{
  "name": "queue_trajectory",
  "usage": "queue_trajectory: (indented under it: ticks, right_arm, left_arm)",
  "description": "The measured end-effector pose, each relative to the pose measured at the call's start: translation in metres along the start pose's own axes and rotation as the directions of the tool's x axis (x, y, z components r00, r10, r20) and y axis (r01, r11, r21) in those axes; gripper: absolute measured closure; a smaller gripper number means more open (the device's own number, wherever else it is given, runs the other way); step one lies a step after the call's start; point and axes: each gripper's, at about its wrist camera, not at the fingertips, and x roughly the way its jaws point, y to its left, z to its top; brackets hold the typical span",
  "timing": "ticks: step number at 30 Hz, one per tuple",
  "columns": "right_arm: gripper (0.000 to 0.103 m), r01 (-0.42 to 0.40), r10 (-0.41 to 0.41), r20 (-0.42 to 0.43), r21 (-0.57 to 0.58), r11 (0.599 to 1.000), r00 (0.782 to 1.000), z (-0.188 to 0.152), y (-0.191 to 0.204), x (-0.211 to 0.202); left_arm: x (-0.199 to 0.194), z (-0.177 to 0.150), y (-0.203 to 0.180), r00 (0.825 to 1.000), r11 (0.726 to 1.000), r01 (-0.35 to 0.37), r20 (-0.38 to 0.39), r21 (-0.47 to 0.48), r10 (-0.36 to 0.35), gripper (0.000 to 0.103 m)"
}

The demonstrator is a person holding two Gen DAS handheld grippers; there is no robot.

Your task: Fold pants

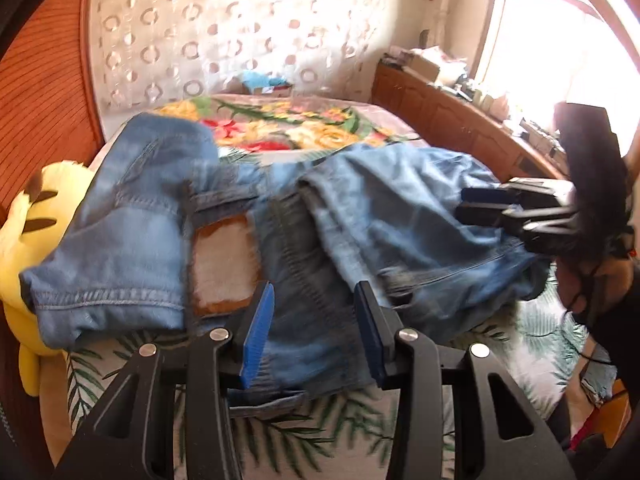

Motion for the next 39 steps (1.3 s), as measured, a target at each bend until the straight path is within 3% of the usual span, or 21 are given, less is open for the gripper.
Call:
queue_trajectory:
  ticks: [11, 14, 17, 19, 23, 32, 36, 39]
  right_arm:
    - [0.061, 0.009, -0.009, 0.019, 0.029, 1.0, 1.0, -0.014, -0.002, -0.016]
    - [0.061, 0.015, -0.016, 0.026, 0.036, 0.999, 1.0, -0.018, -0.006, -0.021]
    - [0.061, 0.024, -0.026, 0.031, 0.04, 0.999, 0.999, -0.021, -0.008, -0.025]
    - [0.061, 0.034, -0.035, 0.032, 0.046, 0.998, 0.999, -0.024, -0.009, -0.027]
    - [0.061, 0.046, -0.048, 0.036, 0.065, 0.997, 0.998, -0.029, -0.014, -0.032]
    - [0.061, 0.05, -0.055, 0.044, 0.092, 0.995, 0.998, -0.03, -0.02, -0.041]
    - [0.061, 0.04, -0.044, 0.046, 0.081, 0.996, 0.998, -0.028, -0.016, -0.04]
    - [0.061, 0.027, -0.03, 0.044, 0.069, 0.997, 0.999, -0.028, -0.015, -0.037]
  left_arm:
    - [0.03, 0.002, -0.033, 0.993, 0.997, 0.081, -0.092, 0.005, -0.08, 0.061]
    - [0.035, -0.004, -0.037, 0.993, 0.998, 0.059, -0.1, 0.008, -0.057, 0.061]
    - [0.033, -0.004, -0.04, 0.995, 0.998, 0.059, -0.078, 0.014, -0.058, 0.073]
    - [0.03, -0.005, -0.045, 0.998, 0.998, 0.044, -0.052, 0.033, -0.043, 0.086]
    - [0.013, 0.006, -0.048, 0.999, 0.997, 0.051, 0.015, 0.059, -0.052, 0.094]
    - [-0.052, 0.039, -0.004, 0.988, 1.0, -0.002, 0.153, 0.016, -0.001, 0.095]
    - [-0.062, 0.036, 0.018, 0.988, 0.999, -0.052, 0.146, -0.006, 0.052, 0.095]
    - [-0.056, 0.03, 0.028, 0.996, 0.999, -0.051, 0.076, -0.007, 0.051, 0.095]
